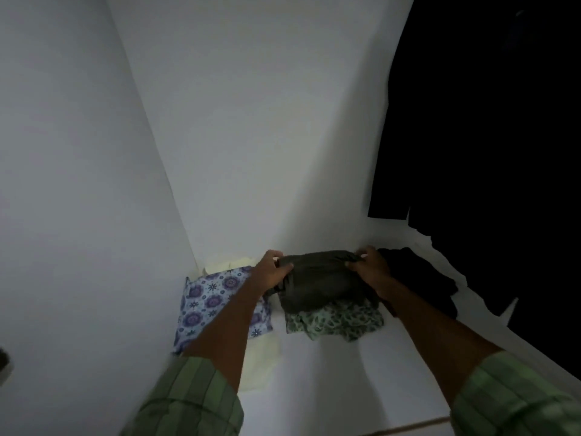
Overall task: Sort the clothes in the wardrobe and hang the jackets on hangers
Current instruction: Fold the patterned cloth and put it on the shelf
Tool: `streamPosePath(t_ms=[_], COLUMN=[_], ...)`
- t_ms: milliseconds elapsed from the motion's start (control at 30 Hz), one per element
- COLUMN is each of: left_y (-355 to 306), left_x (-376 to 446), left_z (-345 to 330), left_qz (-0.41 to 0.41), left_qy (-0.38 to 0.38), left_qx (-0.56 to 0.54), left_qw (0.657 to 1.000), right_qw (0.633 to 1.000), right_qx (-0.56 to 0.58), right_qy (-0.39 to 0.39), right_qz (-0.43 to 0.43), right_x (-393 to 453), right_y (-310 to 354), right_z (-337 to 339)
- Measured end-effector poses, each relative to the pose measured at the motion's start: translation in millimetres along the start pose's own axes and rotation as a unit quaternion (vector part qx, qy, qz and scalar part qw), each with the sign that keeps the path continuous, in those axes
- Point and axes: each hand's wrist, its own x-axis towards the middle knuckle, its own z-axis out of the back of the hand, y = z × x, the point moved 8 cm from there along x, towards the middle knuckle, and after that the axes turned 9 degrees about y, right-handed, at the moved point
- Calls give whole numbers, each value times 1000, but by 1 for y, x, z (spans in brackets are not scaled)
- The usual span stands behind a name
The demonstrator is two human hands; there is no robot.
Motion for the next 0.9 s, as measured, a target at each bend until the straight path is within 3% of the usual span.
streamPosePath(t_ms=[67, 133, 233, 333, 400, 600, 767, 900], left_y=[15, 10, -9, 11, 40, 69, 46, 11], left_x=[13, 11, 16, 25, 27, 13, -11, -44], left_z=[-12, -29, -70, -112, -120, -106, -93, -91], left_qz=[-27, -74, -159, -128, -63, 8, -34, -115], left_qy=[-29, -78, -48, 40, 40, 25, -13, -59], left_qx=[224, 303, 277, 240, 248, 264, 297, 333], left_qw=[974, 947, 947, 962, 966, 964, 954, 934], right_qw=[978, 956, 945, 930, 931, 928, 917, 913], right_qx=[-203, -289, -297, -313, -317, -340, -383, -391], right_qy=[-45, -31, 77, 181, 177, 149, 113, 108], right_qz=[-5, 47, 113, 68, -8, -20, 6, 38], right_x=[10, 12, 20, 22, 17, 13, -3, -29], right_y=[-9, -11, -24, -47, -59, -74, -60, -52], right_z=[-3, -21, -63, -100, -101, -97, -88, -75])
